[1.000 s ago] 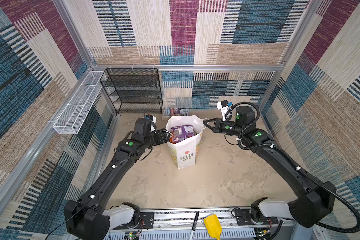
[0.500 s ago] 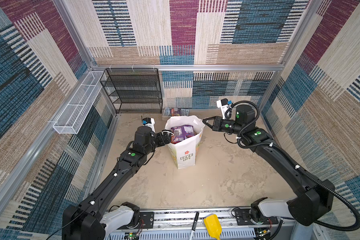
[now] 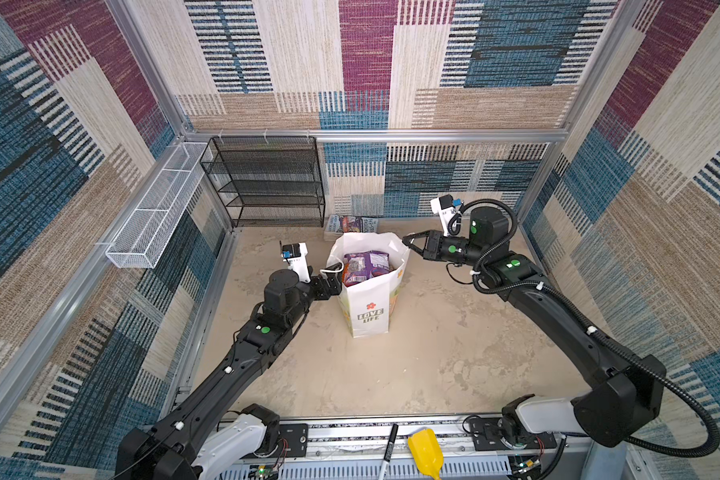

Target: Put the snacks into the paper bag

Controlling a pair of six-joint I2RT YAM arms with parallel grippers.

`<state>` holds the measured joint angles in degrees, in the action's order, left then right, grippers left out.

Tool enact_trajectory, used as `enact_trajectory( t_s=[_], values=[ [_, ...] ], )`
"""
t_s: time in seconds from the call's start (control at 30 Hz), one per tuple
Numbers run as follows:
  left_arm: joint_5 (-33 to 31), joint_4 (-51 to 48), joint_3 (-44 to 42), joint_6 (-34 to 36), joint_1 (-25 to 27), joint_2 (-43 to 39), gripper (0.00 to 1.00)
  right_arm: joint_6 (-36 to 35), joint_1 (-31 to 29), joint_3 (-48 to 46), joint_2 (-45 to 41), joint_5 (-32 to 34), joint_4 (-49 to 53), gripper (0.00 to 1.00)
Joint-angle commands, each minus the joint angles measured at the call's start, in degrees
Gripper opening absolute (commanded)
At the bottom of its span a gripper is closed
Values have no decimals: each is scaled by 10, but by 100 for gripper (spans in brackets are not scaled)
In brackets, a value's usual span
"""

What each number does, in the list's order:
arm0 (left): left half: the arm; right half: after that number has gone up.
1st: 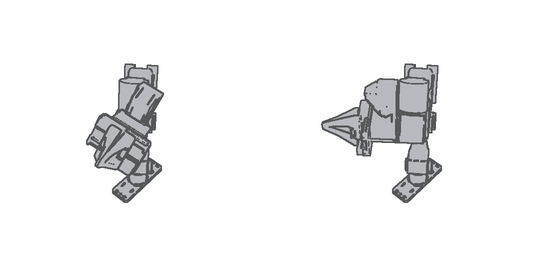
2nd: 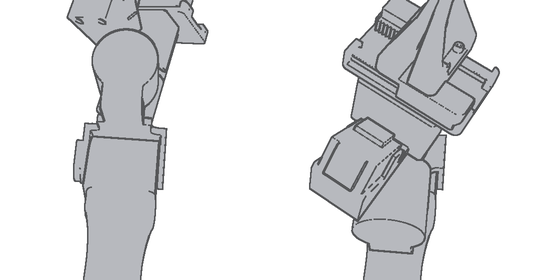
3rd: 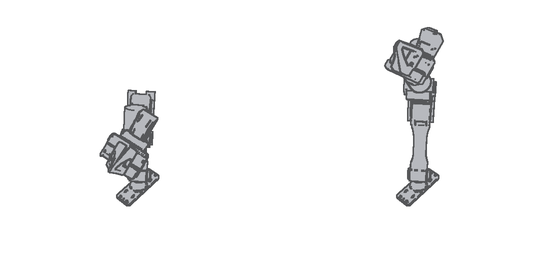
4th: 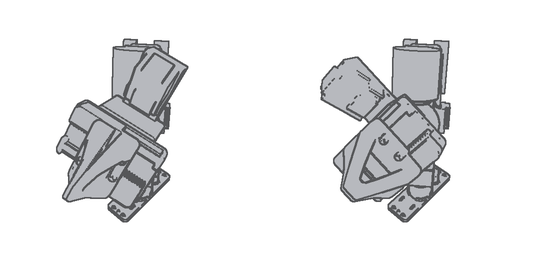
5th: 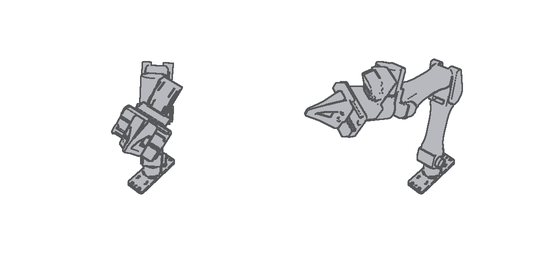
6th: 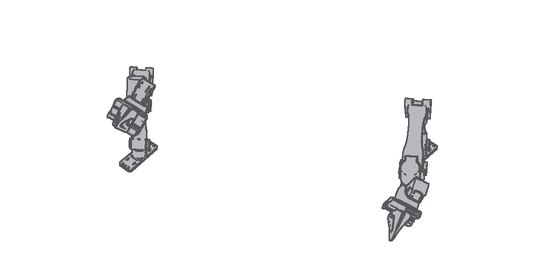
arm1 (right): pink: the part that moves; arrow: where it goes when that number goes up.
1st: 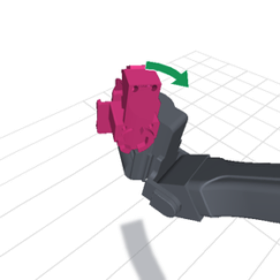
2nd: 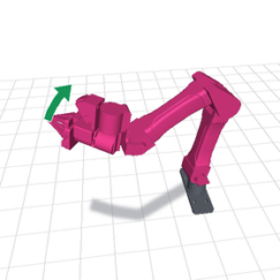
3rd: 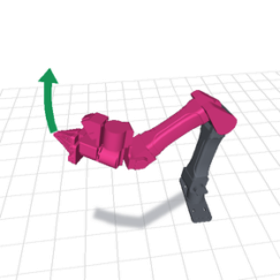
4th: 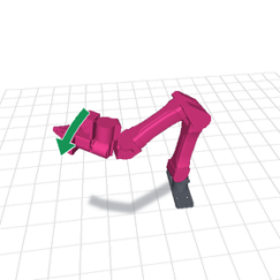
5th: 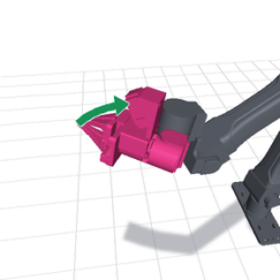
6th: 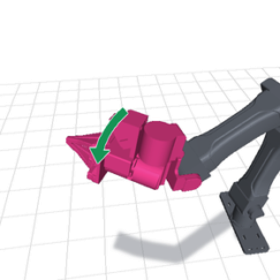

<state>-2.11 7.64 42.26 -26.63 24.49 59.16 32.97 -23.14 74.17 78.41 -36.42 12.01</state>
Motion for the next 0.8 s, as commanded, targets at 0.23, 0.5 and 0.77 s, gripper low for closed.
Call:
enact_trajectory(
  t_s=[0.23, 0.5, 0.77],
  values=[
    [-31, 121, -11, 31, 6, 54, 99, 2, 0, 18, 5, -21, -15, 0],
    [74, -14, 35, 78, 9, -8, 100, -12, 0, 26, 9, -19, -2, 0],
    [62, -154, 94, 102, 8, -51, 97, -16, 0, 39, 14, -22, 5, 0]
  ],
)
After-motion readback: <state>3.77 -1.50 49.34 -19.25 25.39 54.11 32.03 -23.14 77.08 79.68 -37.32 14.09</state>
